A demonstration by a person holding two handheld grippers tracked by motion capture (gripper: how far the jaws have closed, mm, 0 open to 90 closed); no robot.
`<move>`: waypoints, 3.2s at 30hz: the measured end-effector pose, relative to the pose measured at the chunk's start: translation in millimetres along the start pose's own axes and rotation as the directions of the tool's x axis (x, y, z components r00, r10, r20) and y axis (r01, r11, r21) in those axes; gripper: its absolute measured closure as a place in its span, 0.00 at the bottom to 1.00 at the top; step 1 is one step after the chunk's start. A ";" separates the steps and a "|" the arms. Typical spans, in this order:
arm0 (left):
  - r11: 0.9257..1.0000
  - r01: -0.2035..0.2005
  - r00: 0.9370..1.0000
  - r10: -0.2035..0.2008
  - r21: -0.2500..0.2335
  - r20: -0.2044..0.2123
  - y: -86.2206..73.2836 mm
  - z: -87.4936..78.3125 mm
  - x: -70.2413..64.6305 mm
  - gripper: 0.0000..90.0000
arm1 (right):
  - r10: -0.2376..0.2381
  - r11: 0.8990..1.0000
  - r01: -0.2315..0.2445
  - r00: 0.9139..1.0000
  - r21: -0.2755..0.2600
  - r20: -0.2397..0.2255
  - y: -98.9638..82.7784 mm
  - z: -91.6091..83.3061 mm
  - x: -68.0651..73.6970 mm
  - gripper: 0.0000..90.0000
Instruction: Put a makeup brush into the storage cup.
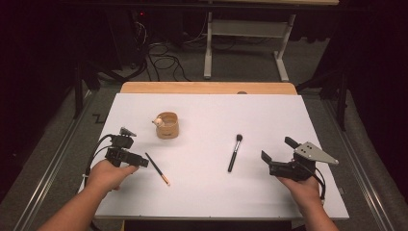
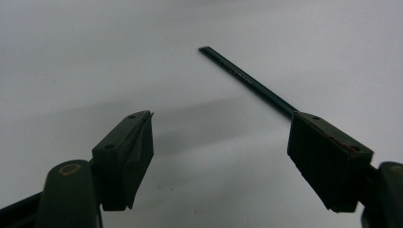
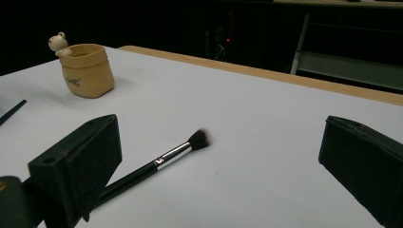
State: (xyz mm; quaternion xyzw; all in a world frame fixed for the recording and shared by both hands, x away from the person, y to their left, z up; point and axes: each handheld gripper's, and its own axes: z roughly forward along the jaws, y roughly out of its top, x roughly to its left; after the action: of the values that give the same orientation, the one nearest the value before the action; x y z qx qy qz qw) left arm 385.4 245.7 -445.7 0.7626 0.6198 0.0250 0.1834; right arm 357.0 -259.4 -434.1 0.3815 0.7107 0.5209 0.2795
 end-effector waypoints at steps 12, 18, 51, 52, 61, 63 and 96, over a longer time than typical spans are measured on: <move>0.997 0.042 0.999 -0.043 0.060 0.023 3.5 -0.5 -11.1 0.29 | -0.005 1.000 0.005 1.000 0.004 -0.010 -0.2 1.5 0.5 0.02; 0.995 0.041 0.999 -0.043 0.086 0.014 6.0 -2.3 -20.2 0.30 | -0.002 1.000 0.002 1.000 0.008 -0.014 -0.3 1.6 0.8 0.02; 0.988 0.009 1.000 -0.009 0.156 -0.004 12.1 25.0 -63.4 0.43 | -0.018 1.000 0.018 1.000 0.010 -0.022 0.0 2.6 2.4 0.02; 0.988 0.010 1.000 -0.009 0.156 -0.005 12.1 25.8 -63.6 0.44 | -0.017 1.000 0.017 1.000 0.009 -0.022 0.1 2.6 2.4 0.02; 0.988 0.012 1.000 -0.013 0.154 0.006 11.3 27.4 -64.2 0.47 | -0.017 1.000 0.017 1.000 0.018 -0.020 -0.4 3.3 2.6 0.02; 0.988 0.013 1.000 -0.014 0.153 0.005 11.1 27.7 -64.4 0.47 | -0.015 1.000 0.016 1.000 0.019 -0.019 -0.4 3.4 2.7 0.02; 0.990 -0.001 0.999 0.008 0.142 -0.047 8.6 28.0 -64.2 0.66 | -0.012 1.000 0.012 1.000 0.025 -0.019 -1.3 4.9 1.4 0.02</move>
State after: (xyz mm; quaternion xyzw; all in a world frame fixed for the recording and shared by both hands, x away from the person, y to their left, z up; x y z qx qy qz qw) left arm 386.0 176.1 -457.0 0.7743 0.6225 -0.0004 0.1140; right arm 359.8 -255.9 -436.8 0.3758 0.7222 0.5136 0.2711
